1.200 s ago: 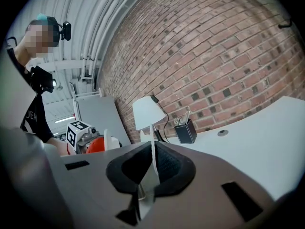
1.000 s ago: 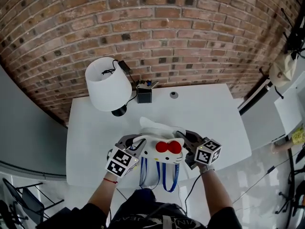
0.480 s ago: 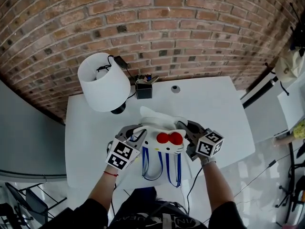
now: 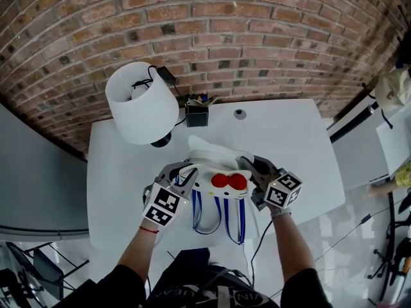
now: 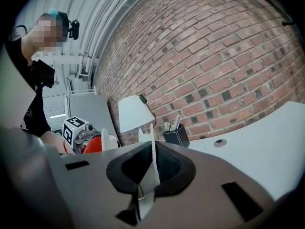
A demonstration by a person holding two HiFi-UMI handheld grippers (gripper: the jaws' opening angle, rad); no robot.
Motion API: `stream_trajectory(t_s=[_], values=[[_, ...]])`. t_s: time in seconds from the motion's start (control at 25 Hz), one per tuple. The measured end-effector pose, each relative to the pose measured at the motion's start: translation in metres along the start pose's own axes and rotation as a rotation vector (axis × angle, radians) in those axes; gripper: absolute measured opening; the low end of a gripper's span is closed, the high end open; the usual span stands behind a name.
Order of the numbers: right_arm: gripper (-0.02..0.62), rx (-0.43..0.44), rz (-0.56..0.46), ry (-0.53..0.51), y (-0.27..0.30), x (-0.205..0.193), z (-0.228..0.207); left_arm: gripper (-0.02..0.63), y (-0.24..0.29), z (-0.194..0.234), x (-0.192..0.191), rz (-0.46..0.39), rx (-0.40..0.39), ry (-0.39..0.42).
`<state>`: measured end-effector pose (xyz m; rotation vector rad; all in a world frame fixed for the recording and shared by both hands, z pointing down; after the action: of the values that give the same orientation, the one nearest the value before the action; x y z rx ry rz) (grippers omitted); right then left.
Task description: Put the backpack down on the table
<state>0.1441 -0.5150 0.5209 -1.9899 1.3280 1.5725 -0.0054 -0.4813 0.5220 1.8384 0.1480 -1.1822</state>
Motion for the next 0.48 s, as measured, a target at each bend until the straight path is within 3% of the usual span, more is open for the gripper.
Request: stream_trajectory(t_s=[0.48], values=[[0.015, 0.016, 0.026, -0.029, -0.009, -0.017, 0.013, 0.065, -0.003, -0.025, -0.022, 0.007, -0.04, 0.018]])
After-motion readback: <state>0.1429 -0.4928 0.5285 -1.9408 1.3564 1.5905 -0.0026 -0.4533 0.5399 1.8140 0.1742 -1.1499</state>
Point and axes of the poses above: the fingertips, and each gripper's own axes: y forward along the fingers, z to its left, x out of its top, the point moved 1 cm from there along -y, backward along the fingers, and after that the axes turned 11 degrees about z, right-handed, at the moved point
